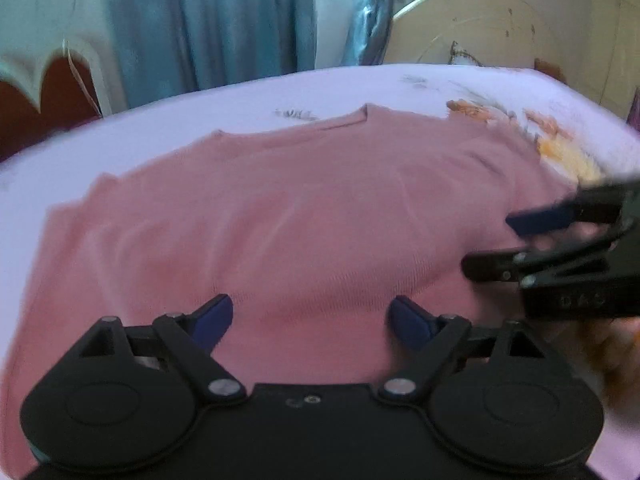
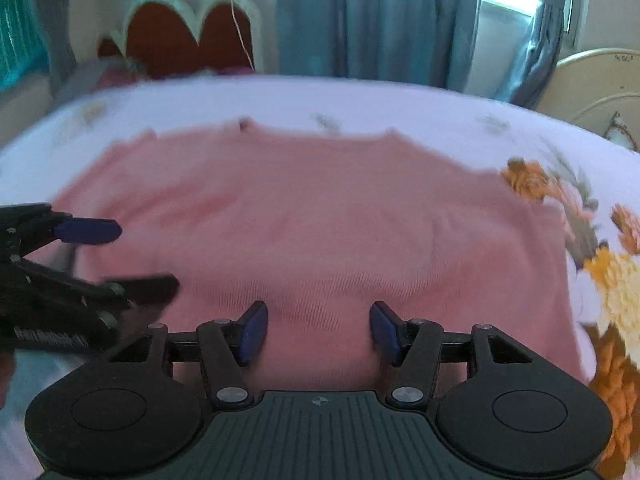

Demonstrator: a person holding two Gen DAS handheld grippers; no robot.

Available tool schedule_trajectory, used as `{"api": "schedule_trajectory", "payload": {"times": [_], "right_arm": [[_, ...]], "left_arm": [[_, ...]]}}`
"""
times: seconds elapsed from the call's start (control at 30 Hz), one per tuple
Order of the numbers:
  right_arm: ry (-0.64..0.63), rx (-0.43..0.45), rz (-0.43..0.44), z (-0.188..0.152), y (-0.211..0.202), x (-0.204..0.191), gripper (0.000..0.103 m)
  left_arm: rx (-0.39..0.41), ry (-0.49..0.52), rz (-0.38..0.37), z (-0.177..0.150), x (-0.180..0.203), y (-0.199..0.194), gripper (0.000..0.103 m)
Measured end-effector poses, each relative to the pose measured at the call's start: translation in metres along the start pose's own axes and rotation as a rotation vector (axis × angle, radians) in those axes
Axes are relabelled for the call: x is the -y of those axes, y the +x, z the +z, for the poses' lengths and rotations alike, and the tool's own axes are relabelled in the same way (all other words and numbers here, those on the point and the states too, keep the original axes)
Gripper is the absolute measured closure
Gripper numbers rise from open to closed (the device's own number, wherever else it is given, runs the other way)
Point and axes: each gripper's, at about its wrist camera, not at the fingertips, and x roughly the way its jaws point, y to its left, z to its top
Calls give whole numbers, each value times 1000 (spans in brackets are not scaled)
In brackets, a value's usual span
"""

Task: Fold small clothes
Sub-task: 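Smooth the folded sweatshirt flat with both open grippers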

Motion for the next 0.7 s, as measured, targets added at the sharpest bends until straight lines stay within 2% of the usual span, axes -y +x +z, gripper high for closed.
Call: {"api": "schedule_trajectory", "payload": {"times": [0.07, 0.13, 0.2, 0.27, 0.33, 0.4, 0.47, 0.57, 0.7], "right_arm": [[19, 0, 16, -1, -13, 0, 48], [20, 11, 73, -3, -17, 1, 56], [-3, -32, 89, -12, -15, -5, 70], [-7, -32, 96, -22, -21, -3, 71], [14, -19, 101, -27, -35, 2, 81], [30, -1, 60, -33, -47, 18, 82], [84, -28, -18, -45, -51, 46, 82], [169, -35, -52, -57, -63, 79, 82], [217, -8, -106, -64, -81, 96, 83]], "left_arm": [[17, -13, -21, -1, 0, -14, 18], [53, -42, -39, -5, 0, -24, 18], [2, -34, -28, -12, 4, -19, 19], [-9, -43, -30, -19, 6, -20, 18], [-5, -50, -35, -23, 1, -27, 19], [-8, -49, 3, -27, -5, -30, 19], [-14, -97, 12, -37, -24, -34, 19], [-23, -146, 52, -48, -47, -44, 18], [-23, -172, 95, -51, -65, -54, 18]]}}
